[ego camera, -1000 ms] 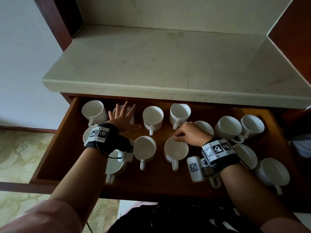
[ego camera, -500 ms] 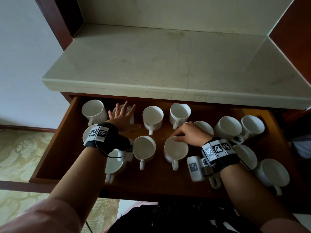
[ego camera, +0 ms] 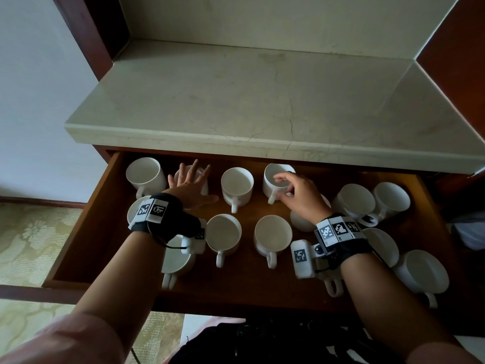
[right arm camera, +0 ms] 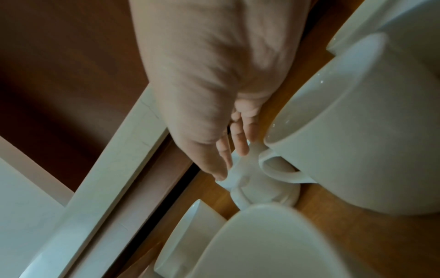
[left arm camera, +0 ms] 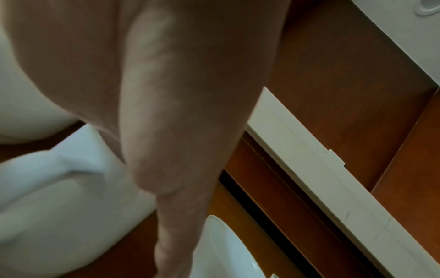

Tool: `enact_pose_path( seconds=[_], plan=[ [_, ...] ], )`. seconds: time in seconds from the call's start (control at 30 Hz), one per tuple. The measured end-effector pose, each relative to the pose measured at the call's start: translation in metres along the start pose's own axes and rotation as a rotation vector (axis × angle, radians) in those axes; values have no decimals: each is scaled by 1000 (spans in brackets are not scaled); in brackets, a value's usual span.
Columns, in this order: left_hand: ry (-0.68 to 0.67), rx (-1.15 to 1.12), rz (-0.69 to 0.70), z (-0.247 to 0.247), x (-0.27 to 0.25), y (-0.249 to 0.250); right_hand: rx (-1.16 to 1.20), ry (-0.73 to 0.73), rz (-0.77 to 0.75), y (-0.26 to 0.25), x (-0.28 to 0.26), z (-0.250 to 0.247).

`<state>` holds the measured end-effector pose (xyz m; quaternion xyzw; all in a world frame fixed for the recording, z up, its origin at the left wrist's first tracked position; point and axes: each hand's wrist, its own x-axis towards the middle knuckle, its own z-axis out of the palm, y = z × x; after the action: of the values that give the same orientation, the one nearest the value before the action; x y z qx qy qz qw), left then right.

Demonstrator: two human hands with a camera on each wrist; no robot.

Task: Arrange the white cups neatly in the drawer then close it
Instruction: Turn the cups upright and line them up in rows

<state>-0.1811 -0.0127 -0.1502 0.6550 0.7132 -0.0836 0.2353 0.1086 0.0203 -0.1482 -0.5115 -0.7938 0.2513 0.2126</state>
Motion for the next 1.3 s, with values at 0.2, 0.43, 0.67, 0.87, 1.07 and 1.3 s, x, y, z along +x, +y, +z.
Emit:
enact_pose_path(
  seconds=[0.2, 0.43, 0.67, 0.87, 1.07, 1.3],
  plan=[
    [-2, 2, -1, 1, 0, -1, -56, -101, 71, 3, 1, 7],
    [-3, 7, -2, 0, -1, 1, -144, -100, 101, 5, 4, 6],
    [0, 13, 1, 1, -1, 0, -127, -68, 58, 4, 2, 1],
    [9, 9, 5, 3, 0, -2, -99, -55, 39, 2, 1, -3],
    [15, 10, 8, 2, 1, -3, -95, -57, 39, 3, 0, -5],
    [10, 16, 8, 2, 1, -2, -99, -62, 43, 4, 0, -5]
  ],
)
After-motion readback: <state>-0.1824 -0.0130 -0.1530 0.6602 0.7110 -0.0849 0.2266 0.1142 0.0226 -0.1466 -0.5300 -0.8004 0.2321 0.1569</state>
